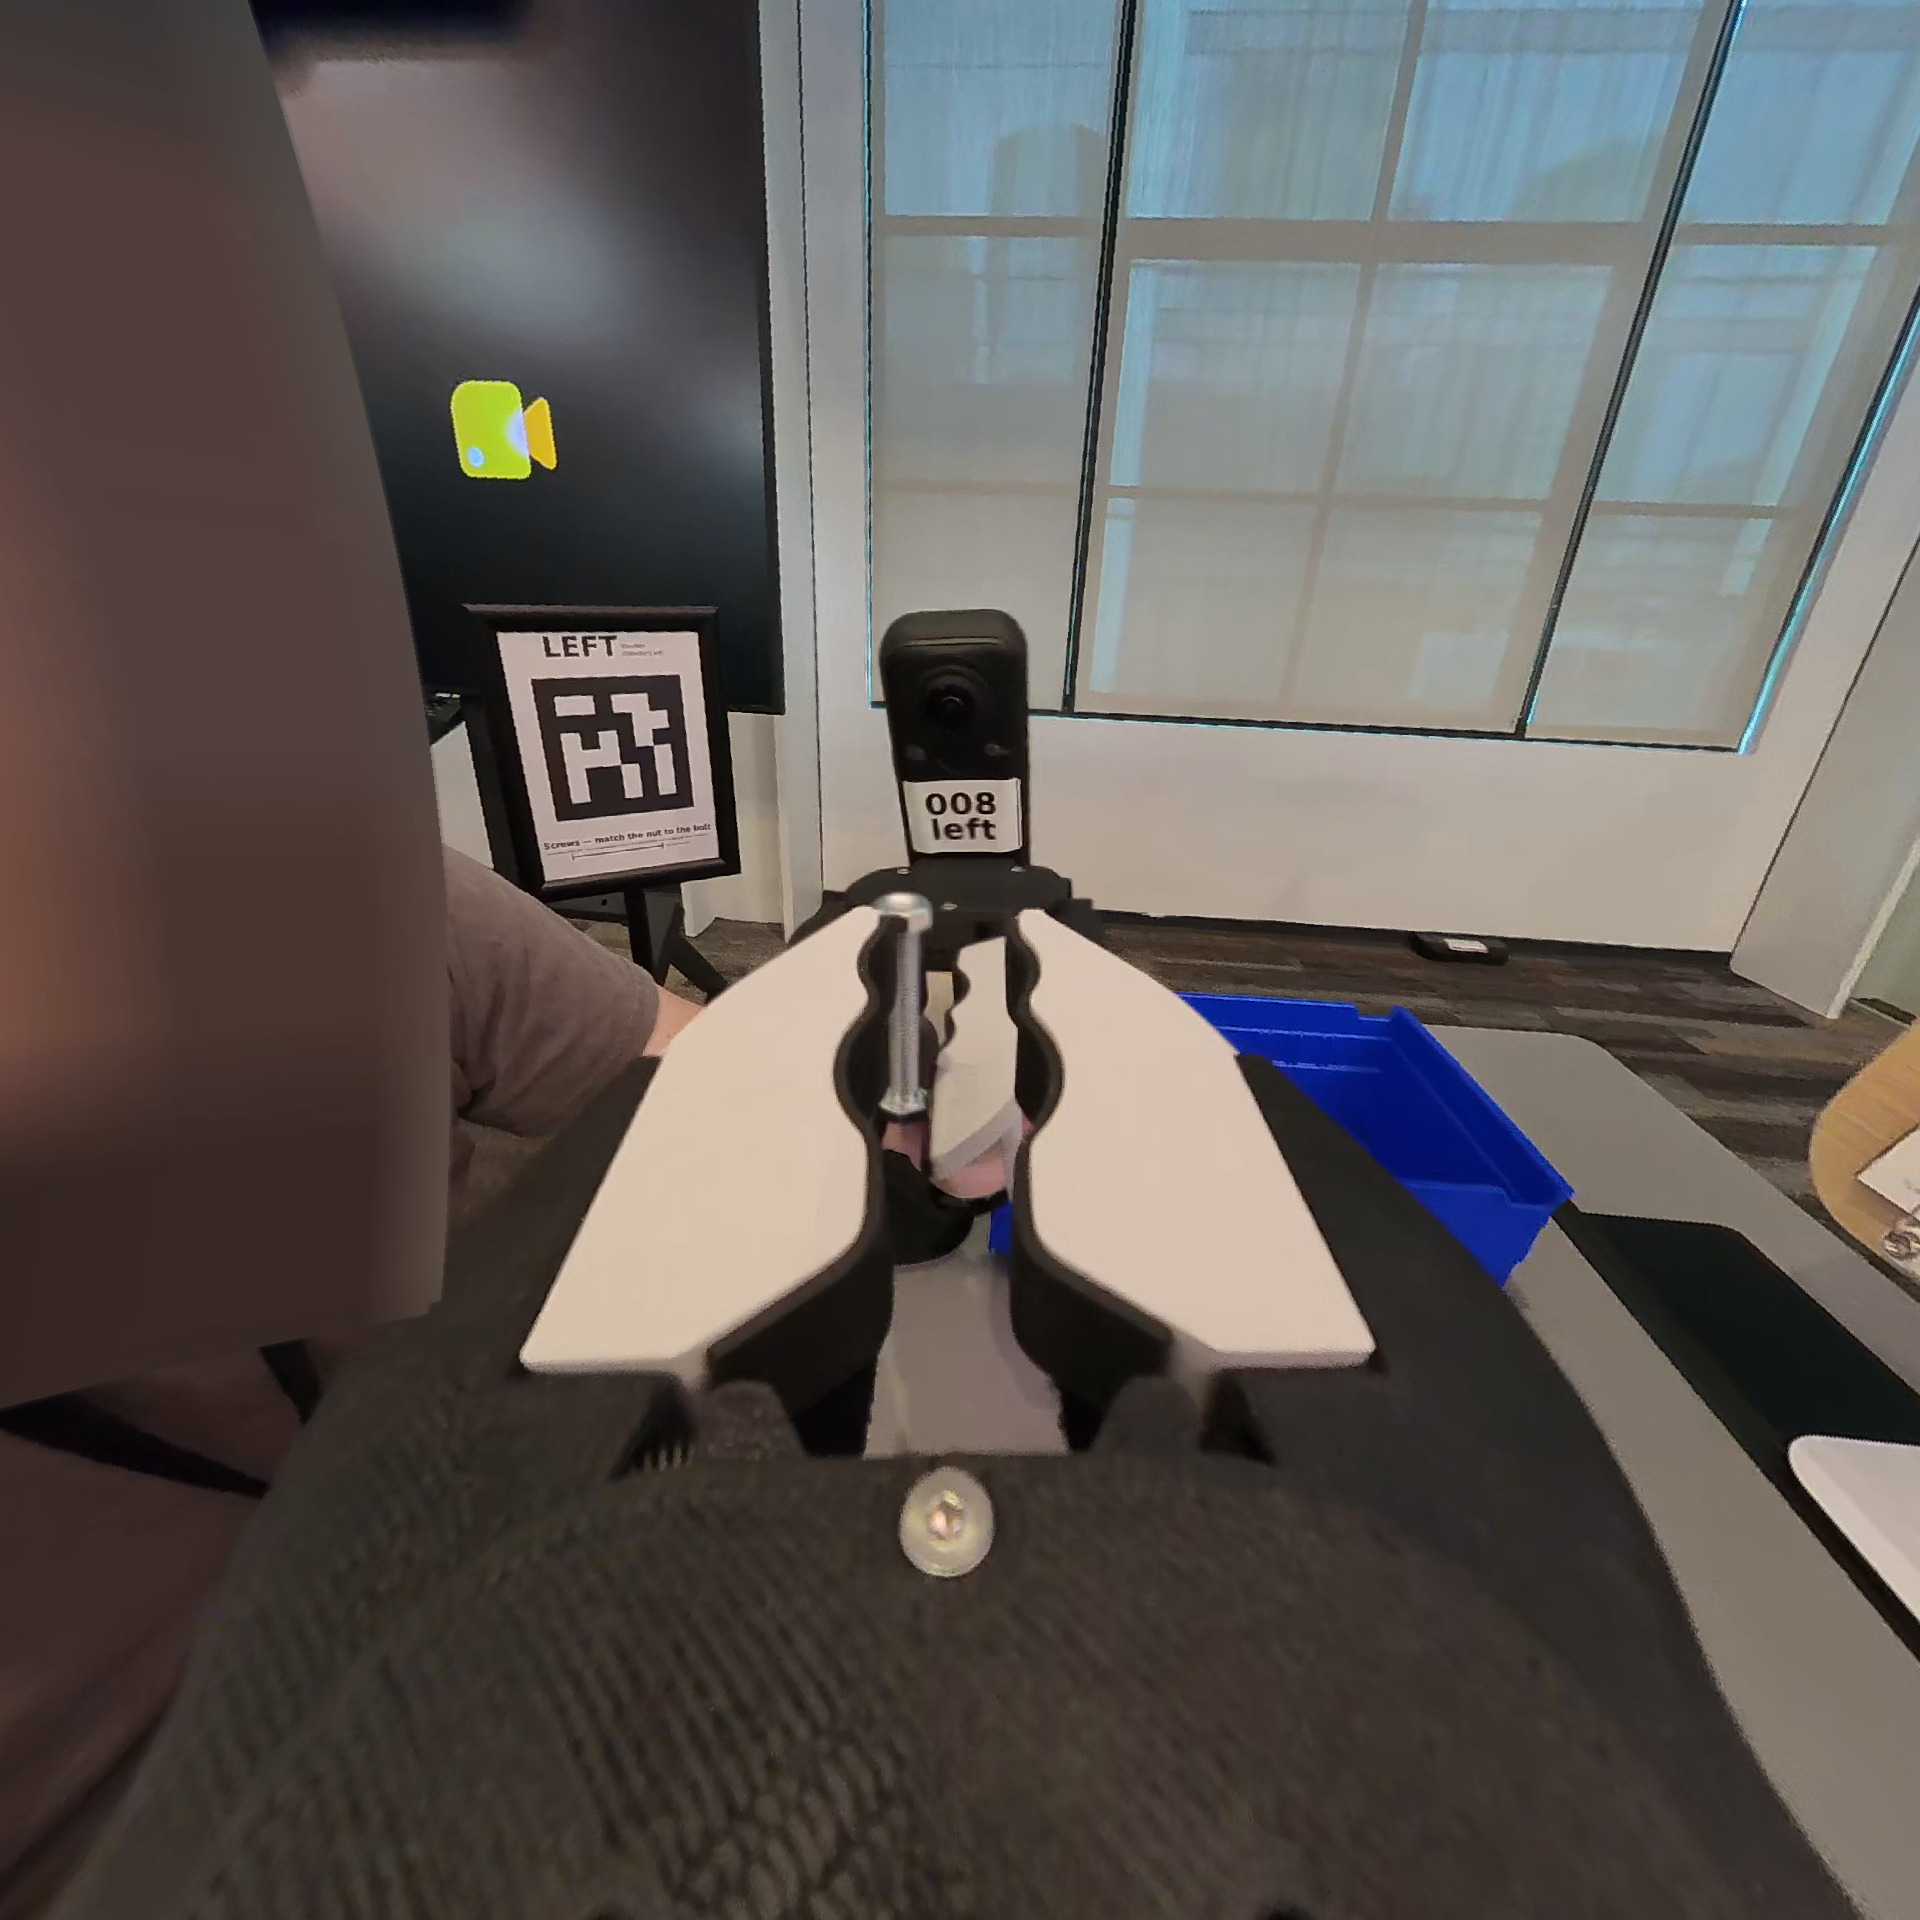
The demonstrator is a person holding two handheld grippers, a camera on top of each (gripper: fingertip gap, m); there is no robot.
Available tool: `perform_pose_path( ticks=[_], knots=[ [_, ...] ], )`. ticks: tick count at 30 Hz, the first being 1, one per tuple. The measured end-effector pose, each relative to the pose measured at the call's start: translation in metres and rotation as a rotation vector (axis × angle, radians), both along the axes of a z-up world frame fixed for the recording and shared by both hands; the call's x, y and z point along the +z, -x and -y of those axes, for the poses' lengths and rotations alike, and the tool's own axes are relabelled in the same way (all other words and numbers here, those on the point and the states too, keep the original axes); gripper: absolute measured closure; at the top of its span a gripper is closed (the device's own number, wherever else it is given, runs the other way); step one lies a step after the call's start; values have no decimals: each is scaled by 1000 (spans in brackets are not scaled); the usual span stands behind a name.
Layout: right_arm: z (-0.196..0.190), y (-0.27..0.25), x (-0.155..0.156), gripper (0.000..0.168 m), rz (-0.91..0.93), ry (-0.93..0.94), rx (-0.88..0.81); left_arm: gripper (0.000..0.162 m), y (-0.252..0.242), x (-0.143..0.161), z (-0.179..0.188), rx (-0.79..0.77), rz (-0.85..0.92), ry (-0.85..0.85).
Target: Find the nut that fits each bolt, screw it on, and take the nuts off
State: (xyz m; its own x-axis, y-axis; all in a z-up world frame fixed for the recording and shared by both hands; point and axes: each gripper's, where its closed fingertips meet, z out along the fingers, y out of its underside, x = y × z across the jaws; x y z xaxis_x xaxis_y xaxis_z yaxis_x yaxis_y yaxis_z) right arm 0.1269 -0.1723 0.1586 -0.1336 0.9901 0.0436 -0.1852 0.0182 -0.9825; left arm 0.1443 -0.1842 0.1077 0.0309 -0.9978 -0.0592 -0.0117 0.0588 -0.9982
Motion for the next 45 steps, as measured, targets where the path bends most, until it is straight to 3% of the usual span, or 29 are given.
perform_pose_path(
  ticks=[28, 33, 39, 45],
  knots=[
    [9, 6, -2, 146, 24, -18, 20, 152, -1, -2, 0, -1, -11, 1],
    [10, 6, -1, 157, 14, -20, 28, 152, -1, -1, 0, -2, -10, 0],
    [10, 5, -2, 157, 18, -21, 27, 152, -2, -2, 0, -3, -14, 0],
    [-5, -23, 20, 157, -101, -52, -60, 153, -3, -6, -1, -4, -21, 8]
  ],
)
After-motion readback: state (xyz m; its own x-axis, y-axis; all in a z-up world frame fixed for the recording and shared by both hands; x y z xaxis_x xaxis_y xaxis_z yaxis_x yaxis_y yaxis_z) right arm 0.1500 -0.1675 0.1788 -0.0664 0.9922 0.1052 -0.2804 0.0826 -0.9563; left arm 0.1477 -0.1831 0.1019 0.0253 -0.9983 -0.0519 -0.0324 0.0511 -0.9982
